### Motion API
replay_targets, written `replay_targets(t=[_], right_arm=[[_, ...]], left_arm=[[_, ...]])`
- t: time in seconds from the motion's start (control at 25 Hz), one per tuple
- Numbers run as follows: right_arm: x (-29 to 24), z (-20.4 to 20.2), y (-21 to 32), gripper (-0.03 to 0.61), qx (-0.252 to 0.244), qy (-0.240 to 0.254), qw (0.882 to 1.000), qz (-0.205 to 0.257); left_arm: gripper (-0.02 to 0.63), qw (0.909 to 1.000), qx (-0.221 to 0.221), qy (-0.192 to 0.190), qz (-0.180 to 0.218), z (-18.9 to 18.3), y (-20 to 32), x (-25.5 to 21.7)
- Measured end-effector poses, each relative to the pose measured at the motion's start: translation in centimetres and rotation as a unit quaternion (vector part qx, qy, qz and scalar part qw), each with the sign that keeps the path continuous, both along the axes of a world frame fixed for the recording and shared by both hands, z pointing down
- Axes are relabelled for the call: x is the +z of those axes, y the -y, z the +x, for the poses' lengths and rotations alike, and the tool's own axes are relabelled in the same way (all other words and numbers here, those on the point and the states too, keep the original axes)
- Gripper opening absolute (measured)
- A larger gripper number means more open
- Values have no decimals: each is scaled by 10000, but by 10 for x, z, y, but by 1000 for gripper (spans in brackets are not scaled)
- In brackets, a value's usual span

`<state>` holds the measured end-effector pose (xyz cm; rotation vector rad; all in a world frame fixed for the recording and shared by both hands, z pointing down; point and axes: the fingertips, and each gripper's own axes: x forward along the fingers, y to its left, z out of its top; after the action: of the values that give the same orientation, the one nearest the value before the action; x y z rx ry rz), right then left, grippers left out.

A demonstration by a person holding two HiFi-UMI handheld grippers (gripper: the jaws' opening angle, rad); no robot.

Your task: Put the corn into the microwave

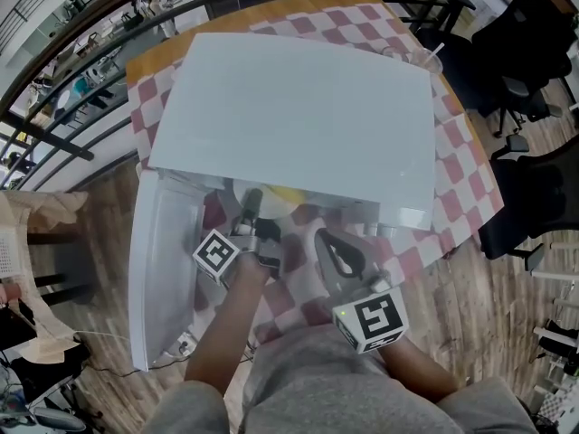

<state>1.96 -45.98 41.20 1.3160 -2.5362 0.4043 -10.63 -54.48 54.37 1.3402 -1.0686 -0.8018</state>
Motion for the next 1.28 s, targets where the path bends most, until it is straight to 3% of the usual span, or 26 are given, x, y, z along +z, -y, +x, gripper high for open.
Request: replay_targets(t=[0.24,0.48,0.92,1.12,1.2,1.28], right_arm=[[-2,-3,0,0,-36,6,10000,13],[-3,-6,-3,0,-107,-29,9999,44],[-2,-11,-11,0,-241,-45,9996,104],[-3,-11,-18,0,-289,-61,9995,127],[-3,-10,-20,0,-294,-50,9994,150],[-4,-9,-21,0,-293,-33,9994,173]], left_arm=[[26,9997,-217,-26,-83,-7,3,5],[42,9995,-287,49,96,-9,5,-2],[299,9928,454,835,728,2,-1,-19],[342,9804,883,1523,888,12,-9,-24],[373,9651,1144,2151,960,15,-14,-24],[399,9430,1365,2866,1003,17,-20,-21]])
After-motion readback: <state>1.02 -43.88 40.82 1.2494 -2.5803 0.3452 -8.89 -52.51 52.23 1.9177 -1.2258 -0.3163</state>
